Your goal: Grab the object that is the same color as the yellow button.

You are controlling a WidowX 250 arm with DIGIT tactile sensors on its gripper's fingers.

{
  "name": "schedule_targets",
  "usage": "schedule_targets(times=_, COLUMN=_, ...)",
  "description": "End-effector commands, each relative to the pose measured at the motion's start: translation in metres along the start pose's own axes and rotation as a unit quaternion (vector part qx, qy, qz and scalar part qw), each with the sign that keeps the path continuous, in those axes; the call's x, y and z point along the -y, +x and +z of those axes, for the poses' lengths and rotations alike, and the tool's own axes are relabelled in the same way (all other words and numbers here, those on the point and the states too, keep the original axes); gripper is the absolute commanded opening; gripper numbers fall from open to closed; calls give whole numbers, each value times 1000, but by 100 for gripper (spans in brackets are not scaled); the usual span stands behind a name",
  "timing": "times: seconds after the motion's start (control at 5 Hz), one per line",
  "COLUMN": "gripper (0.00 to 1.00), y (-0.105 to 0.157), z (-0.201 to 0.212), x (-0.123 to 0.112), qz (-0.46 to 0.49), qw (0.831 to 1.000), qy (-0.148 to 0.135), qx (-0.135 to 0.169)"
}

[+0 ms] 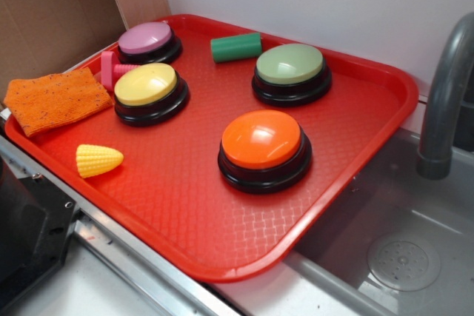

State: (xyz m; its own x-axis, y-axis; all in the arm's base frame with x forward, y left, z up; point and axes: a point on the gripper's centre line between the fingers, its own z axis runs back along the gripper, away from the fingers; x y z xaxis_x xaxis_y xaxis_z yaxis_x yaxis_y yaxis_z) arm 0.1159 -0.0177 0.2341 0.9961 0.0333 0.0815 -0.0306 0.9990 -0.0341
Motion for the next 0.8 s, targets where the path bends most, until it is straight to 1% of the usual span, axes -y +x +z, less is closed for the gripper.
schedule_targets(times=0.0, gripper=100, y=0, z=0, x=0, qz=0, qw=1000, qy=0, qx=0)
schedule_targets(times=0.2, gripper=100, y=8, z=-32, x=-3, qz=-25, qw=1000, qy=-1, qx=17)
schedule_targets(times=0.4, gripper=100, y=17, z=-65, x=-5, qz=-15, qw=999, qy=33, qx=14)
schedule_targets(times=0.6, gripper=100, y=23, z=-109, x=-12, qz=-32, qw=998, qy=55, qx=-19)
